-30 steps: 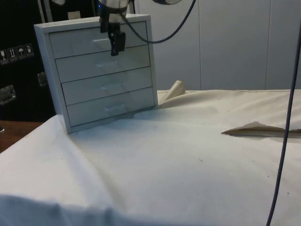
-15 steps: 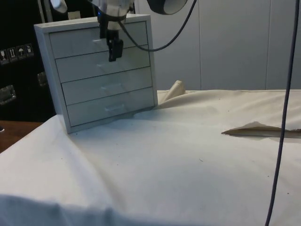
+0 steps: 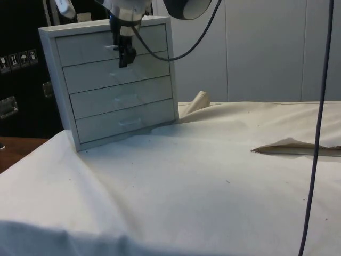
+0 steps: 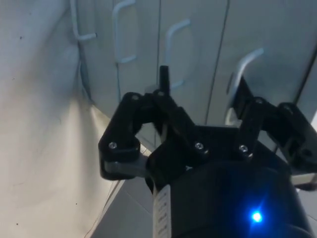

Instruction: Open the drawer, then close it.

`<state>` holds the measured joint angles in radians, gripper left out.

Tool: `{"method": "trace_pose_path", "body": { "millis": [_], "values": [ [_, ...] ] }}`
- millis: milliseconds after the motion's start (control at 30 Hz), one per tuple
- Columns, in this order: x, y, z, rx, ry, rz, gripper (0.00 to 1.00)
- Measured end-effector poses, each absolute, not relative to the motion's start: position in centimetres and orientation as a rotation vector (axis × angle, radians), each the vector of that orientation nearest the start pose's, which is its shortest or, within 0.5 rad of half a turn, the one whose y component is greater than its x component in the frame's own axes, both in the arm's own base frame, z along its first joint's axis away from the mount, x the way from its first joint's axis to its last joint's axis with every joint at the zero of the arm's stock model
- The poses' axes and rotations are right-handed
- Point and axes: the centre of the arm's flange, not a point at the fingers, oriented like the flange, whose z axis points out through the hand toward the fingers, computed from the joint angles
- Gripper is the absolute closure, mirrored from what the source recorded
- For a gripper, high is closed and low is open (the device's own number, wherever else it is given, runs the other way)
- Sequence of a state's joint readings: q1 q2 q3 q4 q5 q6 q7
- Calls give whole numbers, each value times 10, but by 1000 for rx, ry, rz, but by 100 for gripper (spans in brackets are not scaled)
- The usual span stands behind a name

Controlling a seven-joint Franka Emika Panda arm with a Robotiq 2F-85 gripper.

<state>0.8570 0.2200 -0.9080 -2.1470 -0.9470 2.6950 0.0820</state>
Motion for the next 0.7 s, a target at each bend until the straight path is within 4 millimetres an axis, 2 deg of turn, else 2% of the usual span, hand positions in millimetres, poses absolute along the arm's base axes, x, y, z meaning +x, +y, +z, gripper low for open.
{"method": "trace_pose_path", "body": {
  "millis": [33, 67, 100, 133, 367, 700],
  "values": [
    [585, 10, 369, 2243, 839, 410, 55],
    [586, 9, 370, 2243, 838, 411, 60],
    [586, 9, 370, 2243, 838, 411, 65],
    [586, 9, 370, 2242, 839, 411, 65],
    [588, 8, 375, 2232, 833, 414, 100],
    [589, 6, 378, 2230, 829, 419, 100]
  ]
}}
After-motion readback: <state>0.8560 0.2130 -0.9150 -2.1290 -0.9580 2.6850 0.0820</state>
